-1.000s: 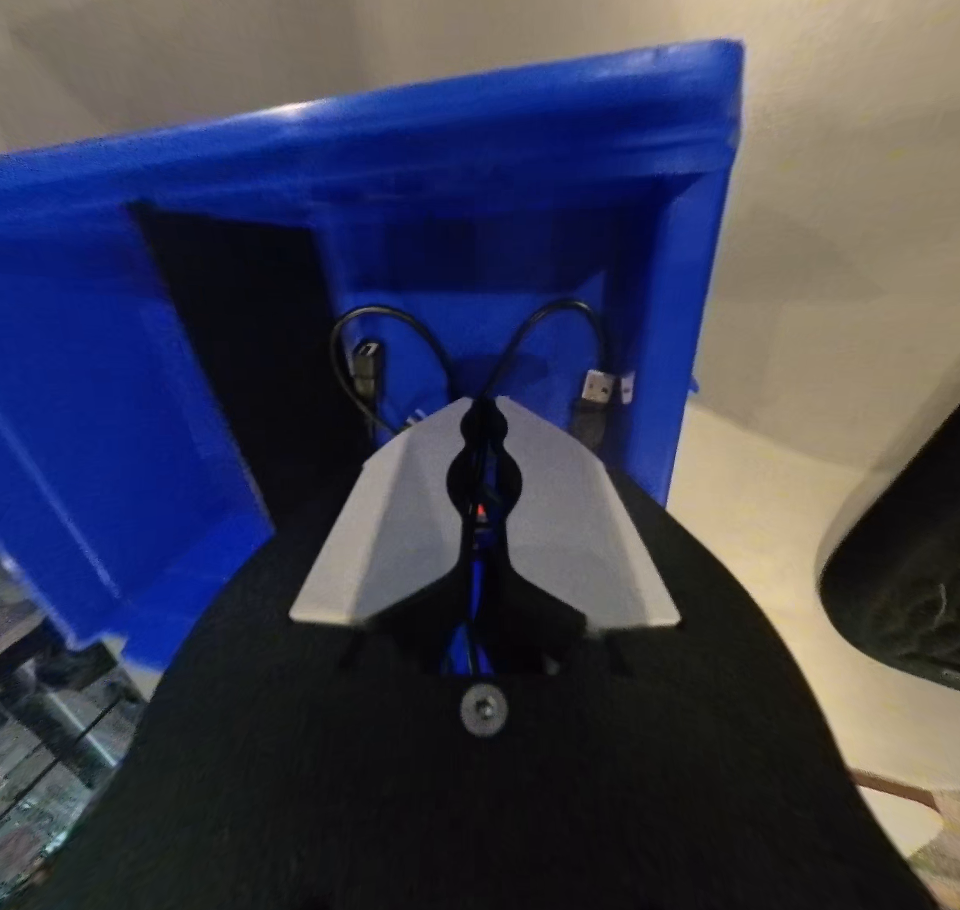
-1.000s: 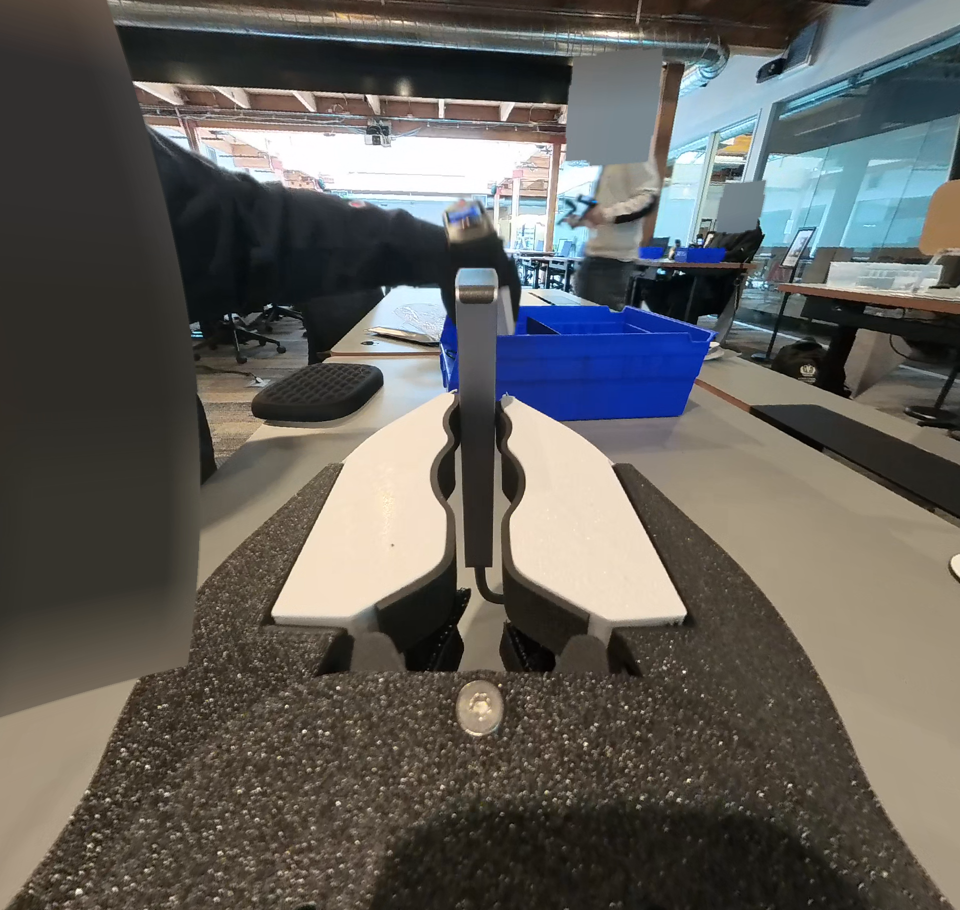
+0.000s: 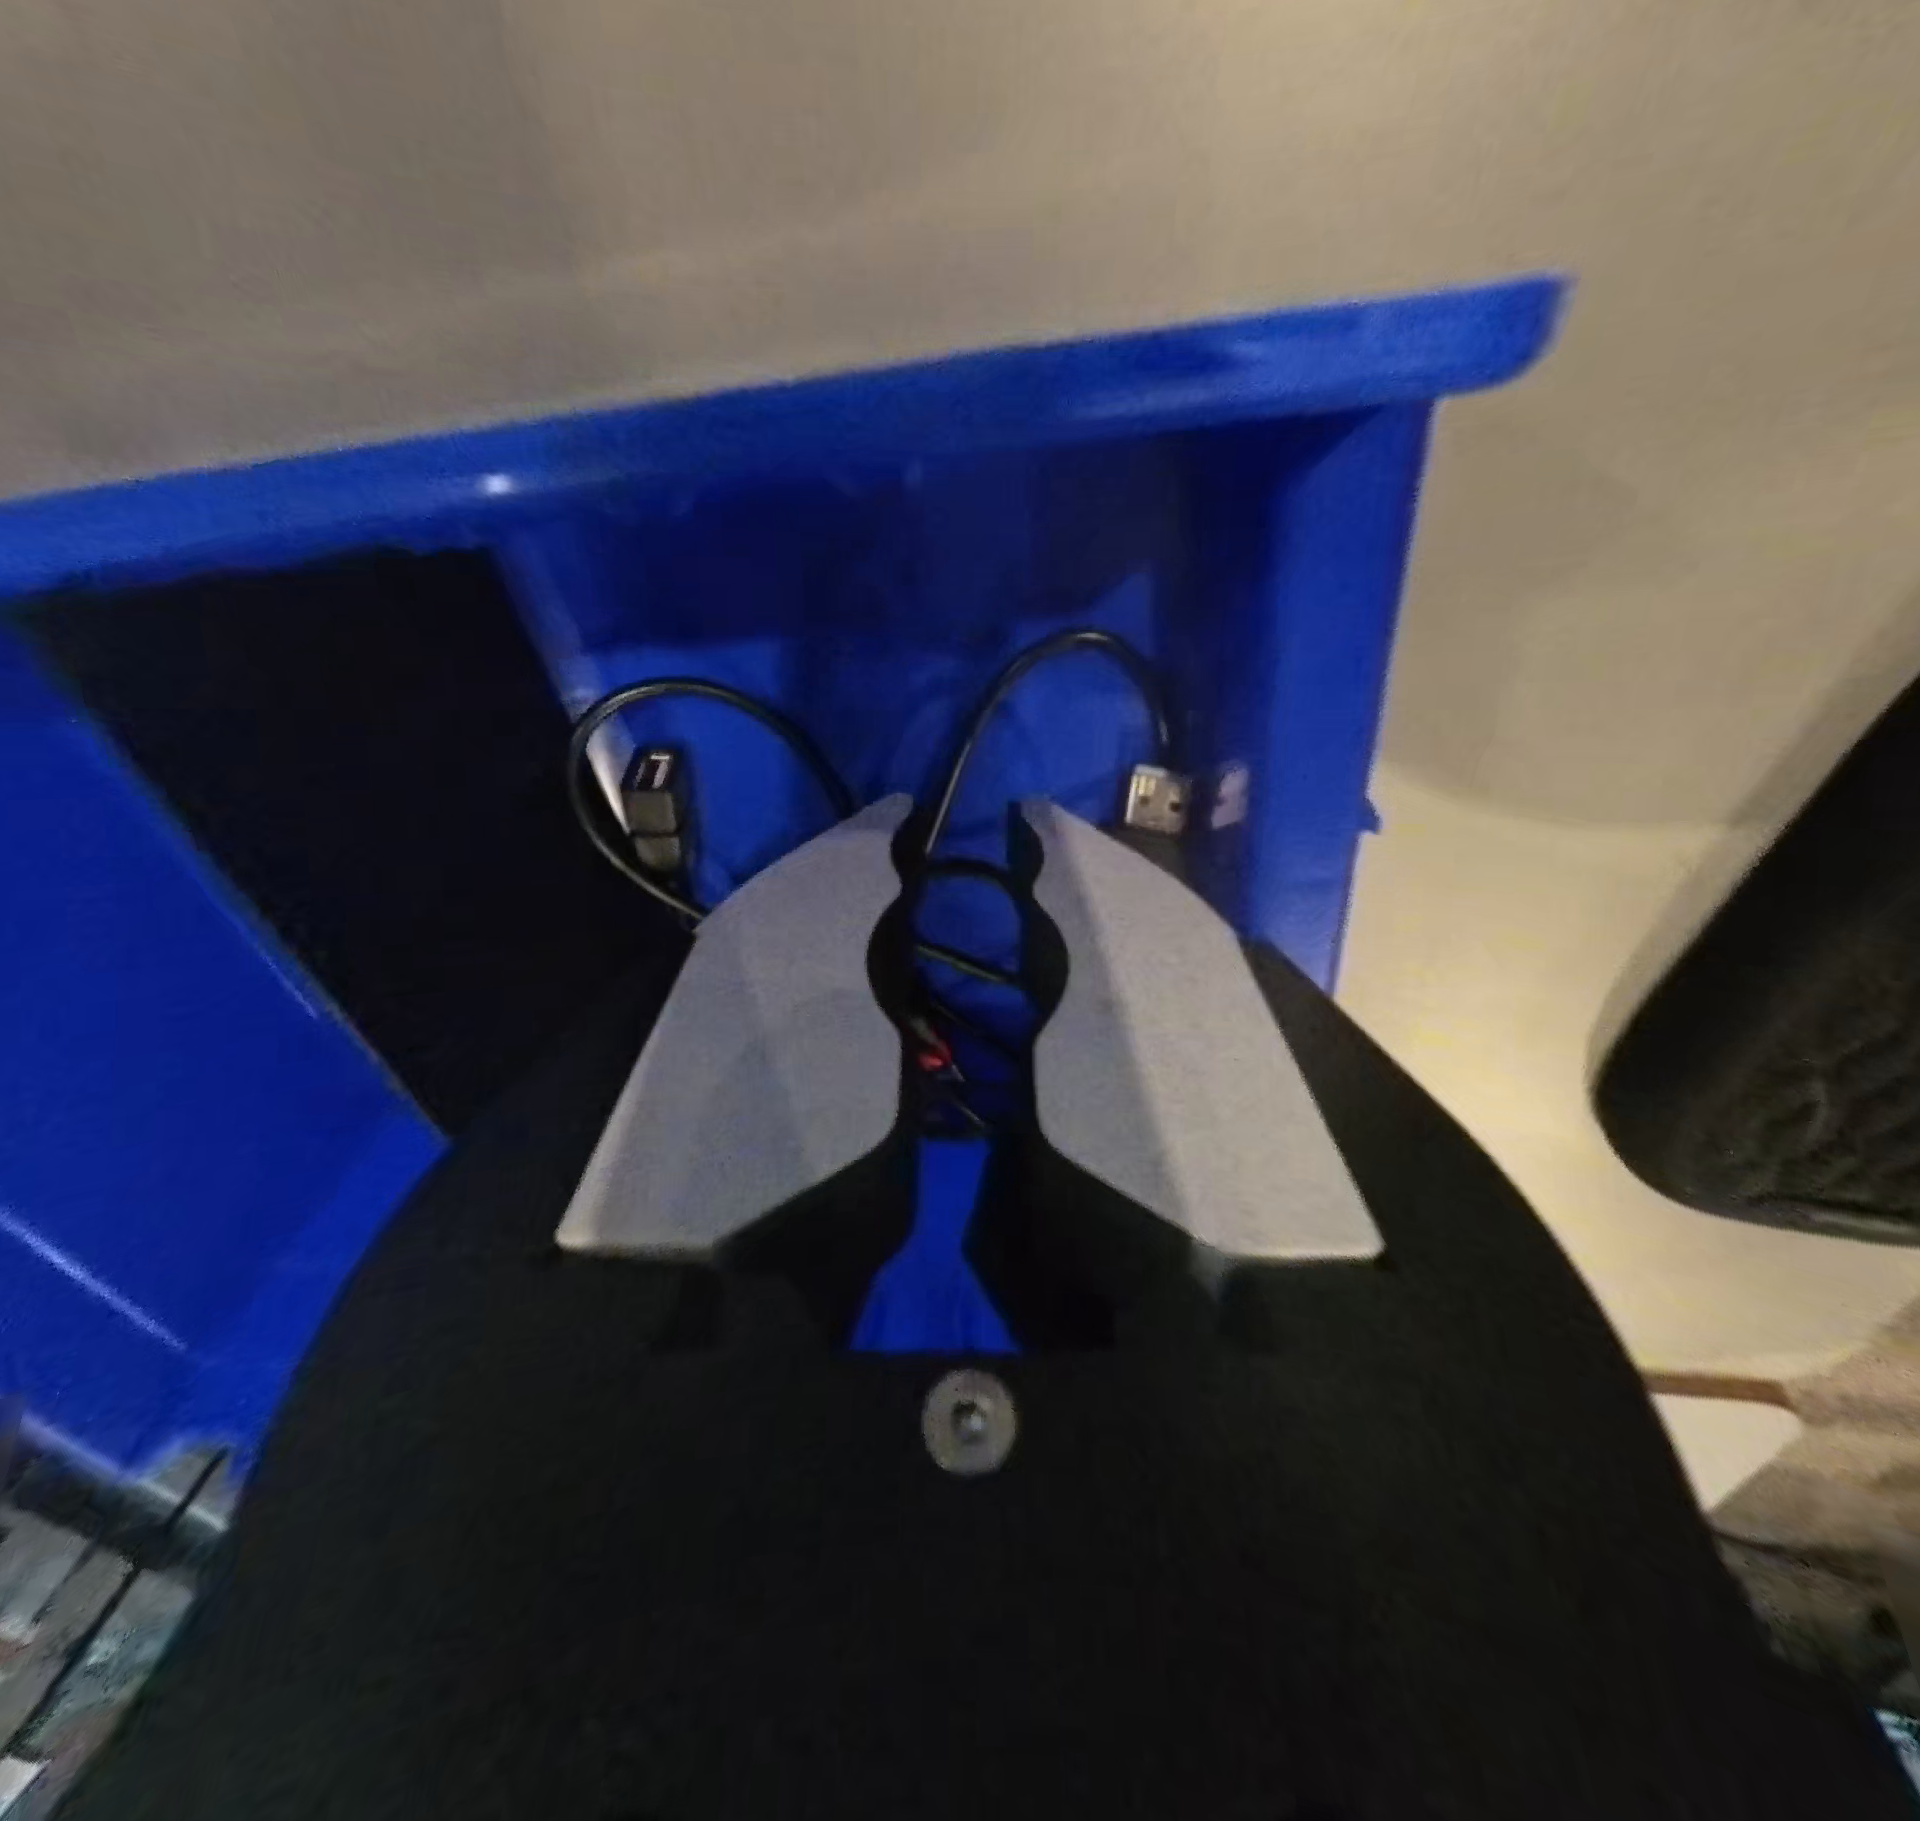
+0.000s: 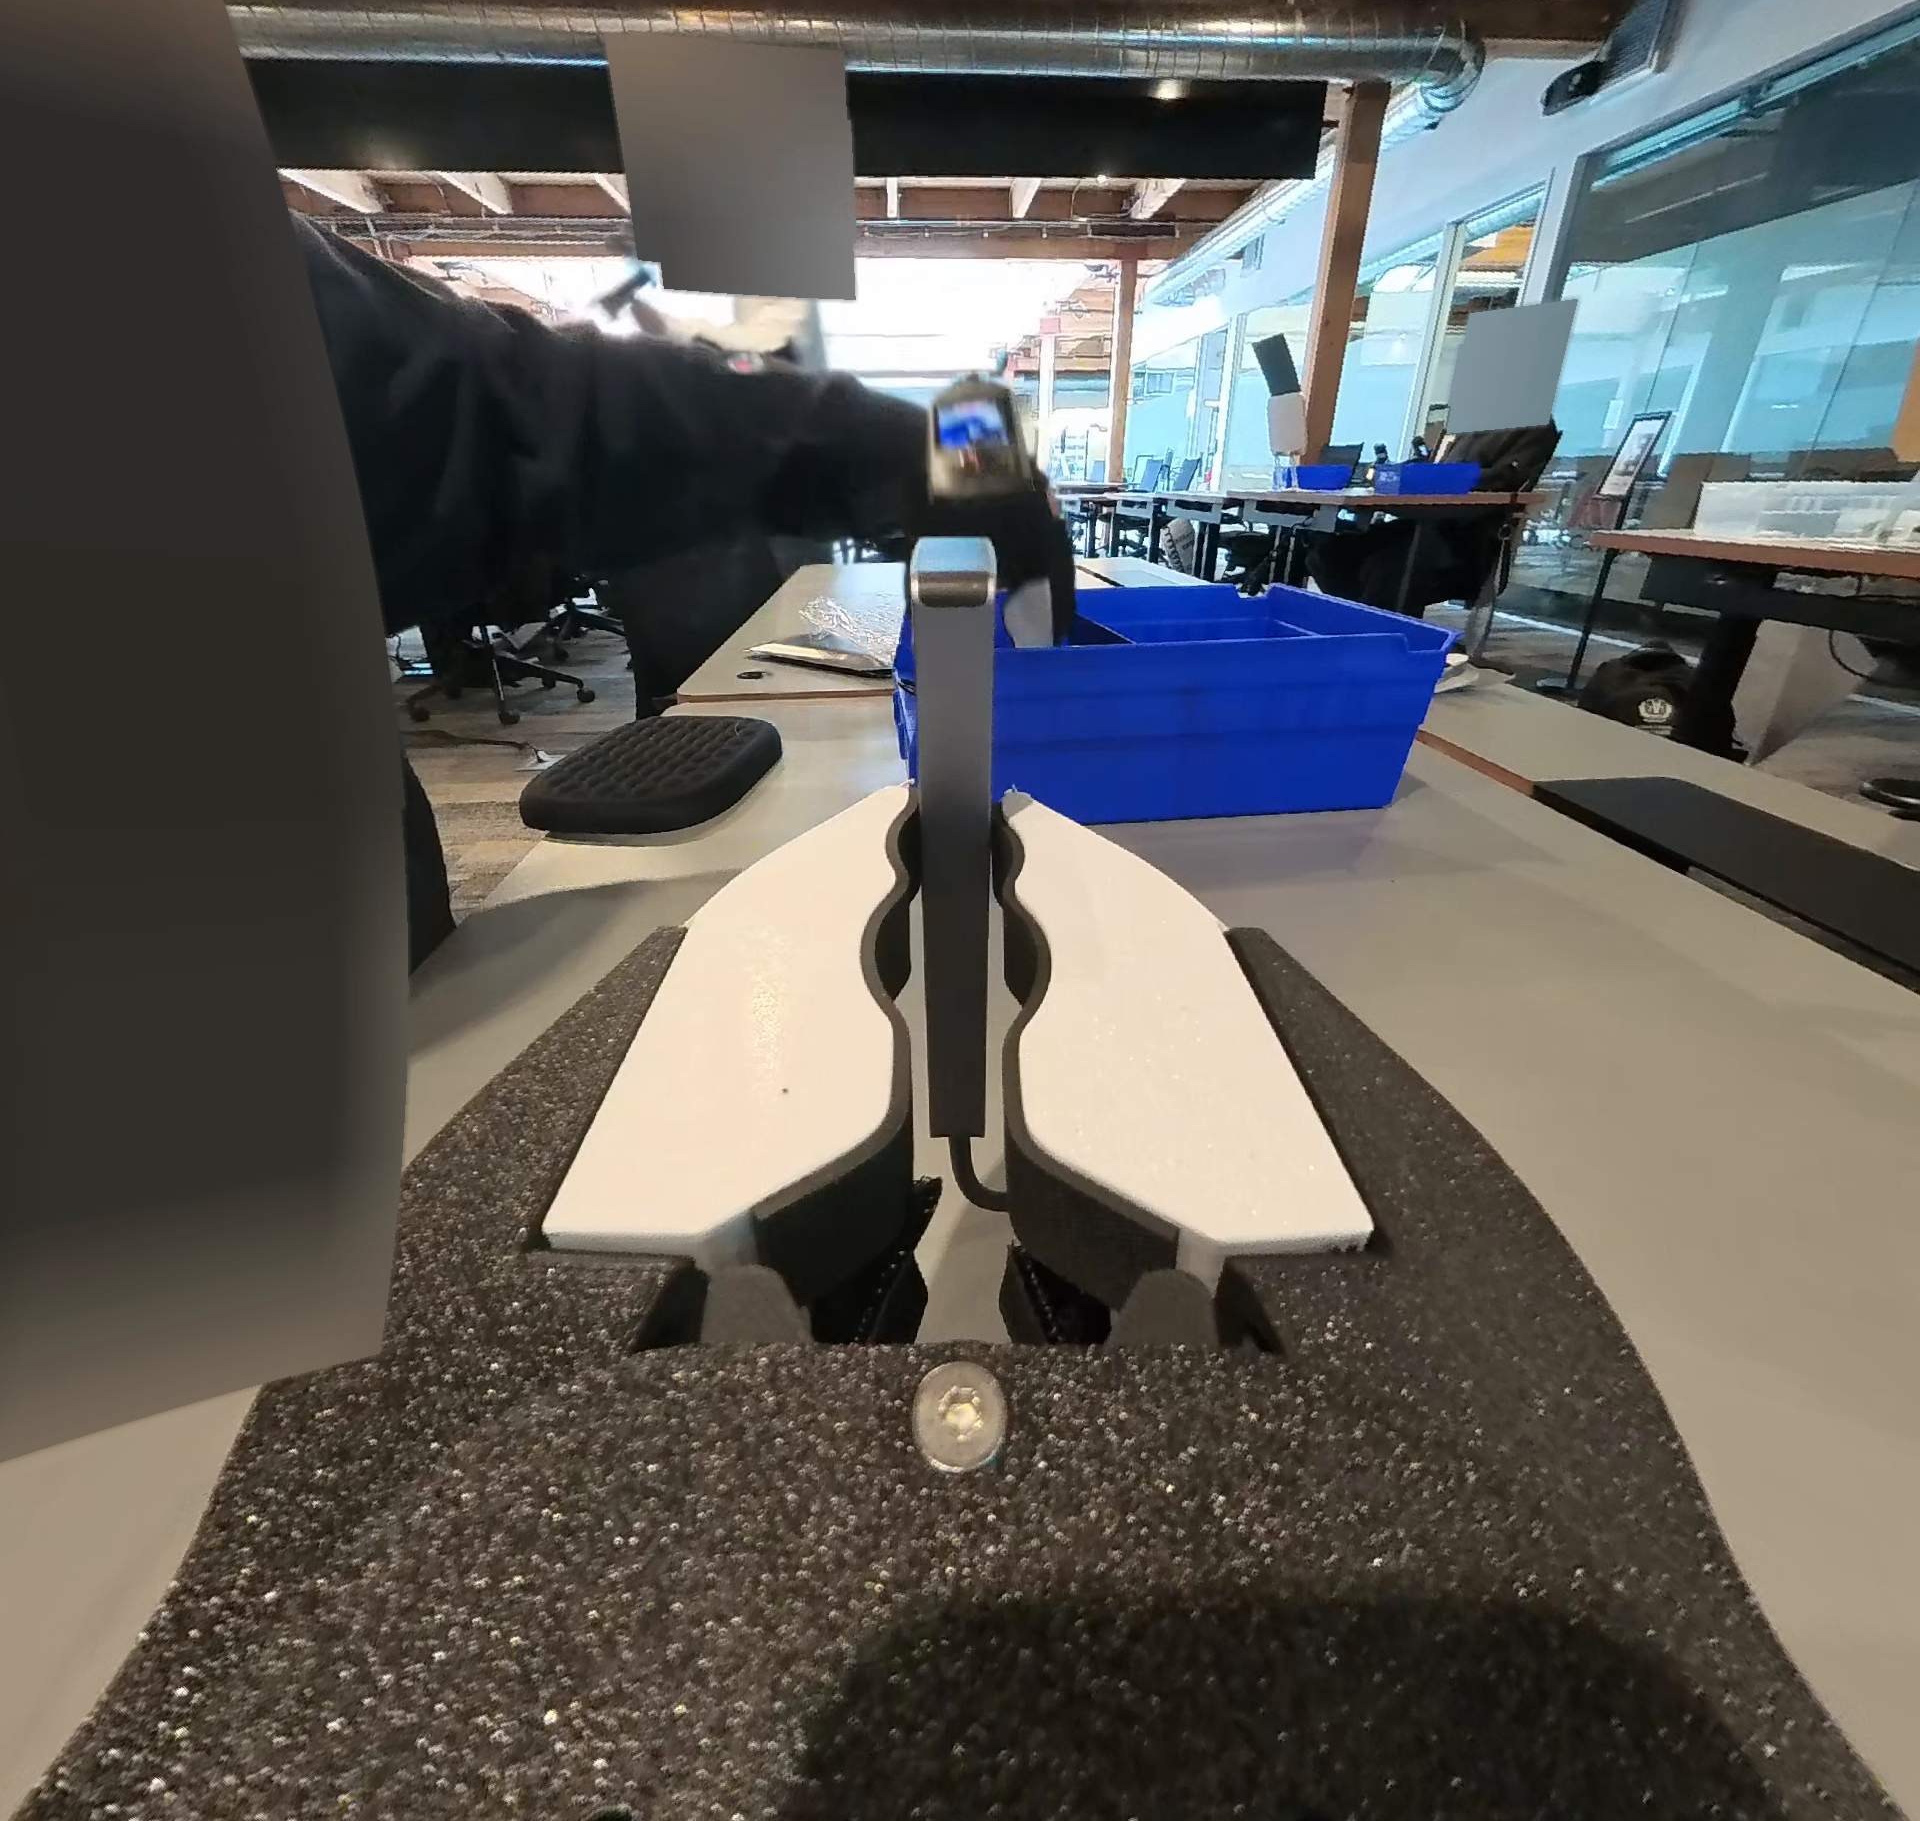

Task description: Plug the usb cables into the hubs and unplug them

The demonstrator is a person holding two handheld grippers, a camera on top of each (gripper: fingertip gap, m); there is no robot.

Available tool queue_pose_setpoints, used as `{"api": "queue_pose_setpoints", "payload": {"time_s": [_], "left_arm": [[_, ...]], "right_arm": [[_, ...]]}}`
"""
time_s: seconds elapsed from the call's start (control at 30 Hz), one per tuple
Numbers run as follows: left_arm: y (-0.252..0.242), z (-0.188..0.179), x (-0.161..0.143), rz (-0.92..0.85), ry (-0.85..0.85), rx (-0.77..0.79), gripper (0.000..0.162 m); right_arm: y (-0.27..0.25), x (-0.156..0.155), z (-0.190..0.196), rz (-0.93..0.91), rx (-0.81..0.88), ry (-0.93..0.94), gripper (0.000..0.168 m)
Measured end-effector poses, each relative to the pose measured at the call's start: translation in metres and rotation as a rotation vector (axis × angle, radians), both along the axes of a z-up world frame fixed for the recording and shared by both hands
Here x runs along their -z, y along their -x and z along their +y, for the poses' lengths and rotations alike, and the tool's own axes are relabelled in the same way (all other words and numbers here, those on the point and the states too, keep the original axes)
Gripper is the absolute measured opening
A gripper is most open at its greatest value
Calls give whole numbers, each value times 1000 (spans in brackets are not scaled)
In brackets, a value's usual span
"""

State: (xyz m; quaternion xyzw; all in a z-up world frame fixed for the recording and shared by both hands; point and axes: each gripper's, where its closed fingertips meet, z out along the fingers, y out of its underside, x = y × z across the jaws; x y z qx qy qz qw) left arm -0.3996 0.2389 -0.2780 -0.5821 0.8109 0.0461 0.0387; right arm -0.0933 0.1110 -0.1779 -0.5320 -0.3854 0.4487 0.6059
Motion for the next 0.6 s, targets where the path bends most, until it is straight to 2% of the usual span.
{"api": "queue_pose_setpoints", "payload": {"time_s": [0.3, 0.6], "left_arm": [[6, 8, 29, 109, -9, 63, 14], [16, 4, 29, 185, 23, 22, 3]], "right_arm": [[0, 1, 0, 0, -4, 6, 12], [0, -1, 0, 3, -5, 2, 12]]}}
